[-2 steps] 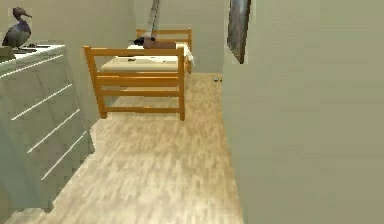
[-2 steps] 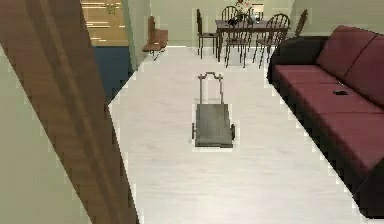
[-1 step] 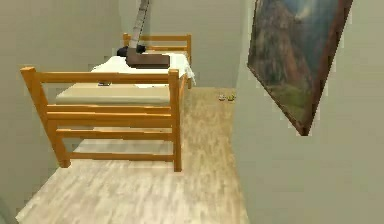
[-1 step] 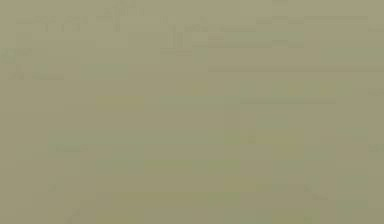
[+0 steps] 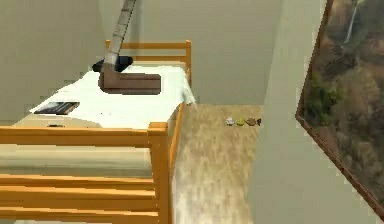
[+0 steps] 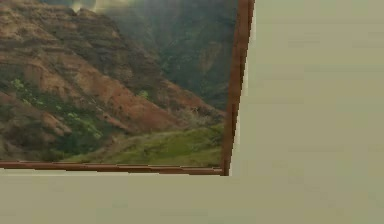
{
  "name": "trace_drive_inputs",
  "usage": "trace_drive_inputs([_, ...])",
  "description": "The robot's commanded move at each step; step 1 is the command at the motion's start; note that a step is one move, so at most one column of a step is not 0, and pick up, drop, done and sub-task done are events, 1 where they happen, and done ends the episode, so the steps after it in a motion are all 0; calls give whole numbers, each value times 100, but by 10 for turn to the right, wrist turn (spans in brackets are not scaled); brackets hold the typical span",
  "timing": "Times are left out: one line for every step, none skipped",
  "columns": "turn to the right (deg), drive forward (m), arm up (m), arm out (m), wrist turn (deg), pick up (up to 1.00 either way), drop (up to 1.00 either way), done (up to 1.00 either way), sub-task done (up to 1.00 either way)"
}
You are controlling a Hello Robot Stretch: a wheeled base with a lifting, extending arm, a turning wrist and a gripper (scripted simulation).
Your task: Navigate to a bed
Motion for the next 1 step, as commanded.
trace_drive_inputs([-180,0,0,0,0,0,0,0,0])
